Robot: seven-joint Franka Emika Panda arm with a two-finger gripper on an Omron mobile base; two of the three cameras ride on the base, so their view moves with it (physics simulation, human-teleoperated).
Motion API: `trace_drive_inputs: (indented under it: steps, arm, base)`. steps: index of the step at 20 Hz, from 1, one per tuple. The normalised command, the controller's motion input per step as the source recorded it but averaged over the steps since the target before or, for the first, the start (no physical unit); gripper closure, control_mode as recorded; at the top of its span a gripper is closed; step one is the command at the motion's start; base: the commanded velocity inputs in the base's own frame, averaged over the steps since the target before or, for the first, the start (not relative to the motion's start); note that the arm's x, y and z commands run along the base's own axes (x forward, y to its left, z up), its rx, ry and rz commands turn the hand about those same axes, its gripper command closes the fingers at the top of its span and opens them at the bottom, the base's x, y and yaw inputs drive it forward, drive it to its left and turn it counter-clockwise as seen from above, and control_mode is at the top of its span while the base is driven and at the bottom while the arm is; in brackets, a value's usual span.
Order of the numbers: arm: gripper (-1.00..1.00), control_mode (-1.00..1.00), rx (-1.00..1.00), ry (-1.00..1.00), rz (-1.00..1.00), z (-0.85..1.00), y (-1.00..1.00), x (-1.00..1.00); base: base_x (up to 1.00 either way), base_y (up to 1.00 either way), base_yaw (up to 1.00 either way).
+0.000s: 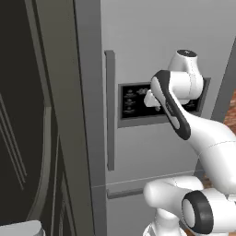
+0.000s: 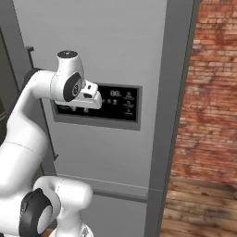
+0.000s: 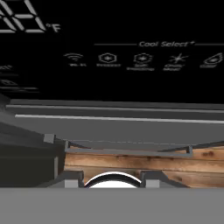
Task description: Retrieve the sausage and cheese from the fridge and place them on the cutting board on the counter.
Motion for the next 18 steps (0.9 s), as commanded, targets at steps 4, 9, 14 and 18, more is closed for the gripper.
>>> trace_drive_inputs:
  steps: [4,9,14,18]
  arm:
    - [-1.00,1.00,0.00,0.00,0.00,0.00,0.00,-0.01]
    - [-1.00,1.00,0.00,0.00,0.00,0.00,0.00,0.00]
    - [-1.00,1.00,0.00,0.00,0.00,0.00,0.00,0.00]
    - [-1.00,1.00,0.00,0.00,0.00,0.00,0.00,0.00]
  base:
    - [-0.18,0.06,0.00]
    - [-0.51,0.41,0.00]
    - [-0.26,0.64,-0.06]
    - [-0.66,0.21,-0.04]
